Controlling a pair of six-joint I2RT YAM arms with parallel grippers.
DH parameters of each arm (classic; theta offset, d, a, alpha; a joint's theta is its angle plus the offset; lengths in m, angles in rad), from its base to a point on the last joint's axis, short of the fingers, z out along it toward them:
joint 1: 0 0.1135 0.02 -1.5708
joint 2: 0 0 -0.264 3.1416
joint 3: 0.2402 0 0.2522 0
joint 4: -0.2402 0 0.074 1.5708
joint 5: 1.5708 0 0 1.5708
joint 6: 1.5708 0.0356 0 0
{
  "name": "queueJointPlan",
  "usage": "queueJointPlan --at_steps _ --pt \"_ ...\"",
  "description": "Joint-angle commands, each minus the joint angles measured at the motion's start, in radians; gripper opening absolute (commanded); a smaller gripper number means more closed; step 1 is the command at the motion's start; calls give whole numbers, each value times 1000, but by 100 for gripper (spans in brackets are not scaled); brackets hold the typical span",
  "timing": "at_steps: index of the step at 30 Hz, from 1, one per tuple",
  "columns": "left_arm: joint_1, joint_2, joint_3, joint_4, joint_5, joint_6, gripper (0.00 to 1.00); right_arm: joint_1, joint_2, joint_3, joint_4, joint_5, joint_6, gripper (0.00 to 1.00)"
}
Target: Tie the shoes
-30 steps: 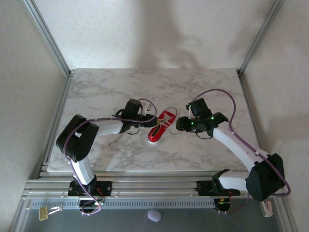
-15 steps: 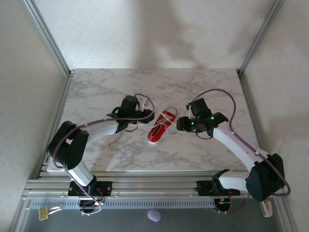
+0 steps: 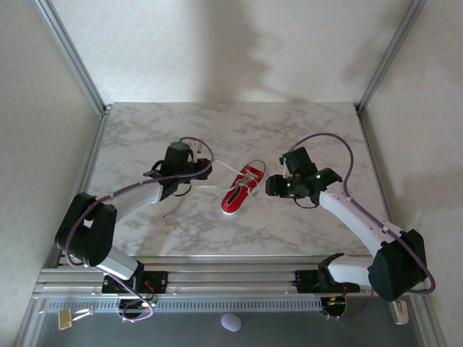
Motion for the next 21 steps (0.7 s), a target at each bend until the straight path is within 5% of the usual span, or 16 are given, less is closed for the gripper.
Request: queueJointPlan --at_steps 1,10,13,16,18,21 --pt "5 7 -6 -35 -14 -3 0 12 6 -15 8 12 -14 53" --pt "5 36 -24 -62 -45 -6 10 35 -16 -17 3 69 -6 51" --pt "5 14 -12 -157 -220 -18 30 80 -58 1 26 101 11 41" --pt "22 -57 -48 -232 -363 -36 77 155 -133 -22 161 95 34 46" --pt "44 -118 -85 -273 -418 -62 82 191 -126 -3 185 116 33 46" --pt "56 -202 -127 -372 -525 -120 76 251 -74 47 167 190 -4 47"
